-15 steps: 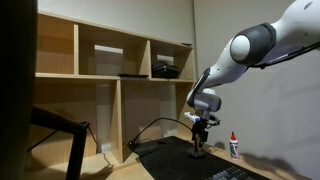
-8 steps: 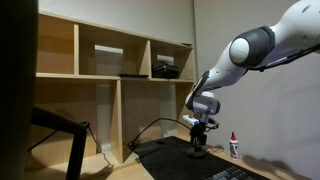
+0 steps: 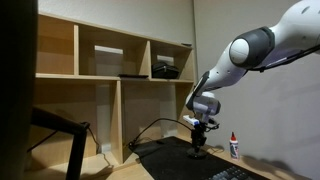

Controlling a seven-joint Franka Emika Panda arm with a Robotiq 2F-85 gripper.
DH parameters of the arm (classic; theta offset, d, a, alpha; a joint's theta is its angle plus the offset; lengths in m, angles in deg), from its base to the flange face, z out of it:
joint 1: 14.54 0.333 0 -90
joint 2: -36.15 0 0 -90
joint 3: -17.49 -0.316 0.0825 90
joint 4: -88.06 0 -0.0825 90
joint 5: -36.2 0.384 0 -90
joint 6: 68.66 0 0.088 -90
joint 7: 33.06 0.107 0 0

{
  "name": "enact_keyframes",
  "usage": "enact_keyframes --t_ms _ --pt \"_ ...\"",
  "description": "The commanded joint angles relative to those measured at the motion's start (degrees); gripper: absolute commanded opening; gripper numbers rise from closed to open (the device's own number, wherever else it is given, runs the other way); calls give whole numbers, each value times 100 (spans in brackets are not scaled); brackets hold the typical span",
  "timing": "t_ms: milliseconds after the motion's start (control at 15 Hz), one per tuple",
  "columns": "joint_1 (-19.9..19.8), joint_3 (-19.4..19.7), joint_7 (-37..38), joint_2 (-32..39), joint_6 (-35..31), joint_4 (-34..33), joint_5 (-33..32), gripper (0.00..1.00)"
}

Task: Move the black thing off the black mat

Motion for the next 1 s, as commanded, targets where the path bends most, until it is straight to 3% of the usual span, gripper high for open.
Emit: enact_keyframes --t_ms 0,200,467,667,933 --pt "-141 -71 1 56 150 -114 35 23" --pt "-236 -104 -64 4 351 -125 76 2" --pt "-431 -271 -308 -189 542 -51 221 6" --pt "-610 -399 -903 -635 800 273 317 6" --pt "-615 -301 -1506 -1118 1246 479 390 6"
